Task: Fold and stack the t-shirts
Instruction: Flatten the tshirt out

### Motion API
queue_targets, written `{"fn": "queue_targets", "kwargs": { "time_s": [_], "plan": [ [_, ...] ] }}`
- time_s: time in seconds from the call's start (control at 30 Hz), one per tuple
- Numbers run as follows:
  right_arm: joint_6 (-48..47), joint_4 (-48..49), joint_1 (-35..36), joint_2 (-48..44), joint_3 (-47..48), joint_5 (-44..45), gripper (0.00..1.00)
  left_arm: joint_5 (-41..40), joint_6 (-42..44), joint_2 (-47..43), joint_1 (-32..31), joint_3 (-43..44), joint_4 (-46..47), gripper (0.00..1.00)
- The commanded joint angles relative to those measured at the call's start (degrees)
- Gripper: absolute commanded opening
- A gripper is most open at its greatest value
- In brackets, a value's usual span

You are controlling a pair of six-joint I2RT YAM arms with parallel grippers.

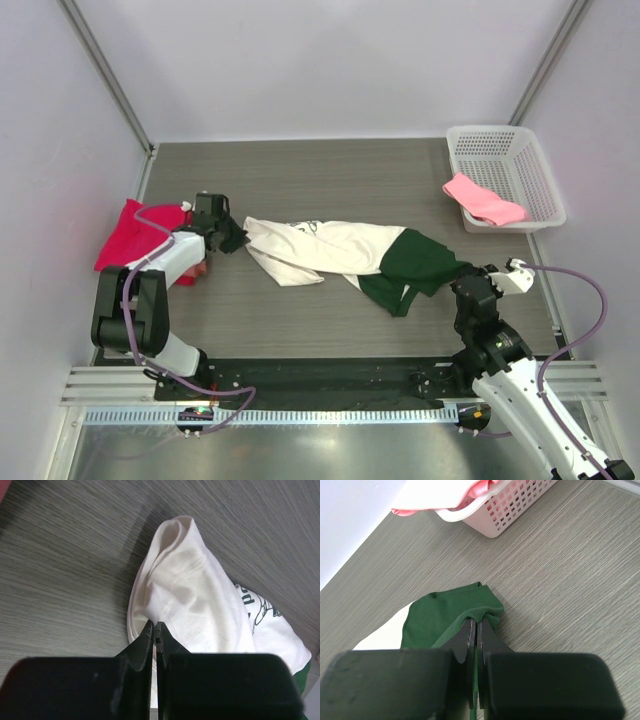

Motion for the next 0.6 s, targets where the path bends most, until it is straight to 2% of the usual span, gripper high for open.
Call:
{"fn": "queue_targets", "kwargs": {
  "time_s": [0.0, 0.17, 0.27, 0.43, 0.57],
  "plan": [
    [0.39, 2.56, -0.04, -0.37, 0.75, 1.23, 0.01, -1.01, -0.22, -0.03, 0.32, 2.82, 2.59, 0.0],
    [-1.44, 3.69, -0.04, 0.15, 1.1, 0.62, 0.01, -1.71, 0.66, -1.26, 0.32, 4.57, 1.18, 0.0],
    [-6.0, 6.86, -0.04, 3.83, 4.43, -7.45, 0.01, -2.06, 1.54, -2.4, 0.32, 7.29, -0.92, 0.0],
    [-11.02, 7.75, -0.04, 24.29, 19.71, -23.34, 0.01, -3.91, 4.44, -2.67, 0.5, 14.84, -6.98, 0.0],
    [-15.07, 5.2, -0.22, 38.19, 32.9, -30.06, 0.01, -1.02, 4.88, -1.53, 1.73, 22.22, -10.15, 0.0]
  ]
}}
